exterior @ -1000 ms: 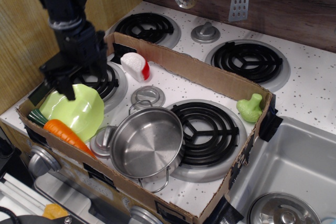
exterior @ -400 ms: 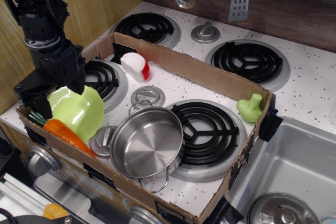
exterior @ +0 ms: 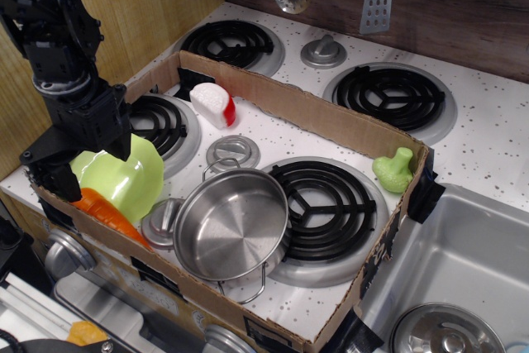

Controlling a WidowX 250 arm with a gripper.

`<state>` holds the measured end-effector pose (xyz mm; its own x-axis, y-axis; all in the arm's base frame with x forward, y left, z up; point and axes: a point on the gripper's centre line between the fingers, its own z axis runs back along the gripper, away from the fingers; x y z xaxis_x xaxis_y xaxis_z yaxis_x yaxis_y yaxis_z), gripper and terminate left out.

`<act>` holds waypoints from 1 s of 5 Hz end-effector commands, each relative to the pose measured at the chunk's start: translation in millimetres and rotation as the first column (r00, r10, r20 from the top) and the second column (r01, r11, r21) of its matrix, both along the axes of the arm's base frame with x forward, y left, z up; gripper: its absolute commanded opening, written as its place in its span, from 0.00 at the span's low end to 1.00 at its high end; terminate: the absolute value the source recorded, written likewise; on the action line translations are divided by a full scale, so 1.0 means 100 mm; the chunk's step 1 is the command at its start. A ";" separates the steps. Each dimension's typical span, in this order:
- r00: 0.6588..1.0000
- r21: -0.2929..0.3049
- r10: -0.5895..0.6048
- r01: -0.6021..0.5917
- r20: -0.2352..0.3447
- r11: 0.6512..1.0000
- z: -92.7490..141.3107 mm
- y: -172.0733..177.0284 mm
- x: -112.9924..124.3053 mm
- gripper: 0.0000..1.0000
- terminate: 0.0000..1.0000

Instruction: Take carrot off plate

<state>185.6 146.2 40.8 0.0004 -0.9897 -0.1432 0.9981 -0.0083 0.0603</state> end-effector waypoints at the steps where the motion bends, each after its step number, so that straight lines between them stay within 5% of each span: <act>1: 1.000 -0.010 -0.006 0.006 -0.004 1.000 -0.06 0.02 0.00 1.00 0.00; 4: 1.000 -0.017 -0.020 0.020 -0.015 1.000 -0.17 0.06 0.06 1.00 0.00; 5: 1.000 -0.027 -0.018 0.019 0.021 0.999 -0.12 0.09 0.08 1.00 0.00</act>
<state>186.5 147.7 17.3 -0.0118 -0.9967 -0.0809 0.9985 -0.0161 0.0523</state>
